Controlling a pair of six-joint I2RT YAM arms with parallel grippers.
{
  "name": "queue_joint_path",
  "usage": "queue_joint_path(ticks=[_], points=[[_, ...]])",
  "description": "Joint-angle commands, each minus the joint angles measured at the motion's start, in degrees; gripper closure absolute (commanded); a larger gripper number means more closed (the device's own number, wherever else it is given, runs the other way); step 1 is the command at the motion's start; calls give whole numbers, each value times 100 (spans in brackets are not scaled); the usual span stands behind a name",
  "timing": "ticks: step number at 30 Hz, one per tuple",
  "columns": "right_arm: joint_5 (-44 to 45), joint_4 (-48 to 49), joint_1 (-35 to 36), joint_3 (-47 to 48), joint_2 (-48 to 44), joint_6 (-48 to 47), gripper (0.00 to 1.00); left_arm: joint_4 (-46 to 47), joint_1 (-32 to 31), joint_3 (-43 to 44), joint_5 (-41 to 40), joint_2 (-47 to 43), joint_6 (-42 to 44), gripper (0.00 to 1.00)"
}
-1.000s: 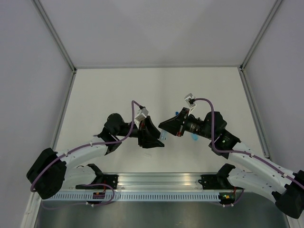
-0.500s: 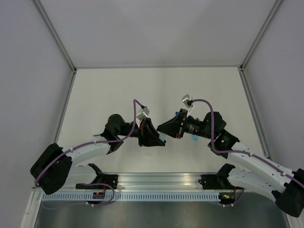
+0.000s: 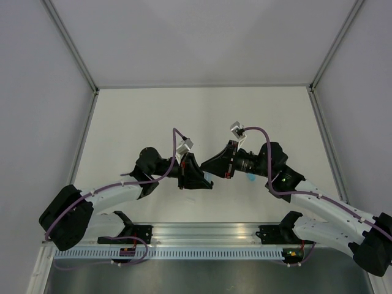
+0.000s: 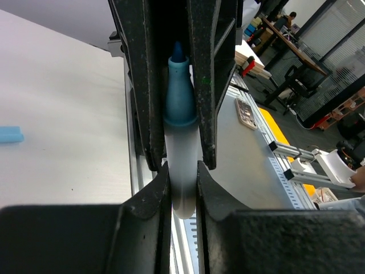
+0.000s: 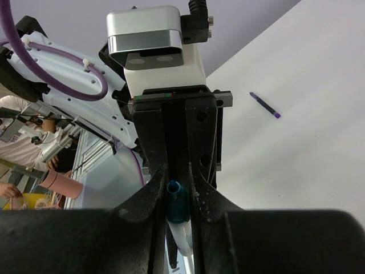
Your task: Insert the pens into the pen caps
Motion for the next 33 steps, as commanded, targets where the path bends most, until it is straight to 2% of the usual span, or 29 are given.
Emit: queue_joint_path(ticks=[1, 2, 3, 5, 6, 11, 12, 13, 15, 19, 20, 22, 23, 25, 29, 33], points=[[132, -222, 7, 161, 96, 1, 100, 399, -30, 36, 41, -232, 200, 96], [158, -240, 7, 170, 113, 19, 100, 355, -30, 45, 15, -258, 244, 98], [185, -301, 16, 197, 113, 27, 96, 189, -30, 53, -55, -293, 288, 98], [412, -397, 7, 223, 43, 10, 82, -179, -30, 149, -239, -328, 480, 98], [518, -442, 7, 241, 8, -7, 67, -608, -30, 202, -318, -363, 568, 98], [1493, -1361, 16, 749, -396, -323, 37, -1517, -39, 335, -916, -557, 1096, 98], [1686, -1565, 7, 994, -457, -463, 28, -1596, -30, 335, -969, -609, 1140, 98], [1879, -1750, 16, 1127, -580, -543, 25, -1744, -30, 326, -1039, -697, 1228, 98], [2442, -2347, 16, 1453, -695, -718, 22, -1903, -21, 300, -1216, -794, 1386, 98], [3250, -2989, 7, 1778, -959, -1026, 22, -1667, -21, 89, -934, -943, 1791, 98], [3783, -3269, 7, 1918, -941, -1105, 22, -1815, 5, 106, -917, -944, 1800, 98], [4409, -3762, -2, 2191, -635, -1272, 22, -1825, 5, 176, -690, -917, 1739, 98], [4917, -4304, -2, 2497, -468, -1352, 23, -1781, -4, 185, -645, -882, 1677, 98], [5298, -4947, -37, 2710, 6, -1544, 23, -1763, 5, 211, -636, -891, 1536, 98], [5231, -5609, -484, 2896, 763, -1511, 23, -1965, -4, 264, -521, -996, 1659, 98], [4352, -5882, -976, 2535, 1341, -1440, 24, -1878, -4, 229, -495, -1049, 1607, 98]])
